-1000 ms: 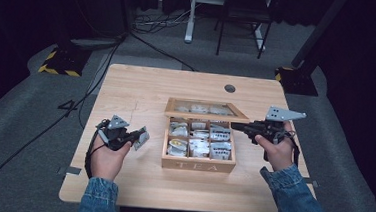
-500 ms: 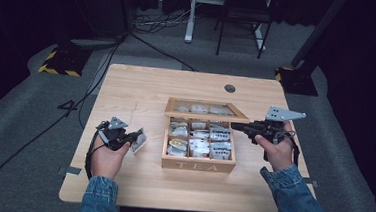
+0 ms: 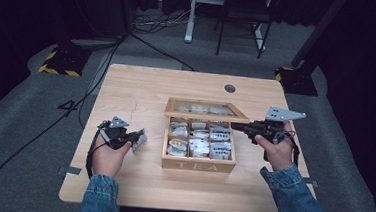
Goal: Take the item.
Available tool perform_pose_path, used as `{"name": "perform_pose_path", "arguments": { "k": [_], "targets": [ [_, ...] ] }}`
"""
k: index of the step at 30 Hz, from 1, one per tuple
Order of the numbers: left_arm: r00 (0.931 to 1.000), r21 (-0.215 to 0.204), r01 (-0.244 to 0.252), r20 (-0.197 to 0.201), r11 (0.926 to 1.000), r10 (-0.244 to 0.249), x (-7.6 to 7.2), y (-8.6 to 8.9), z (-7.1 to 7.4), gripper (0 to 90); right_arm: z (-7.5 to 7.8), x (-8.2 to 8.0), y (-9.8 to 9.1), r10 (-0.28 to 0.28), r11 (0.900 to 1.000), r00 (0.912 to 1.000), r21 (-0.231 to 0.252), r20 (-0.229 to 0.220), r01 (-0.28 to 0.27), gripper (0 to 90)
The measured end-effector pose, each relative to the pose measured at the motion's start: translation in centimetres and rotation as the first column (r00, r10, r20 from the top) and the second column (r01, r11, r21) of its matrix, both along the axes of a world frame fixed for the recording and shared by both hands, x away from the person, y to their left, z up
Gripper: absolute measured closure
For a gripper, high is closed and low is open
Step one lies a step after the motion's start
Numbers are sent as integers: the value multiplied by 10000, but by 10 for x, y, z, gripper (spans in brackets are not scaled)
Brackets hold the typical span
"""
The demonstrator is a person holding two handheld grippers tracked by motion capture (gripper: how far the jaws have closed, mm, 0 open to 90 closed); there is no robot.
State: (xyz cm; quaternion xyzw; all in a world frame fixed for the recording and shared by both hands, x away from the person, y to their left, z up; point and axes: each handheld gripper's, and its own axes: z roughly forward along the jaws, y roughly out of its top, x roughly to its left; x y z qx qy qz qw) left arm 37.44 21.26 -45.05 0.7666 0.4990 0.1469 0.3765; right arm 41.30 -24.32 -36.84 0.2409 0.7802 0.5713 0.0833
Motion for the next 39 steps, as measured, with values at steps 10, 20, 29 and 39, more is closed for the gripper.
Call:
{"name": "perform_pose_path", "arguments": {
  "k": [10,20,29,39],
  "targets": [
    [9949,774,-996,212,9920,982,-1,3,0,363,0,0,0,-9,10000,10000,-16,18,9,900],
    [9880,1388,-1520,474,9786,1467,-4,8,5,315,0,0,0,12,10000,10000,9,12,-12,900],
    [9820,1488,-1838,720,9716,1747,-7,13,10,297,-1,1,0,22,10000,10000,17,0,-22,900],
    [9881,1368,-1437,749,9801,1344,-15,8,20,285,-1,1,0,23,10000,10000,11,-1,-23,900]
  ]
}}
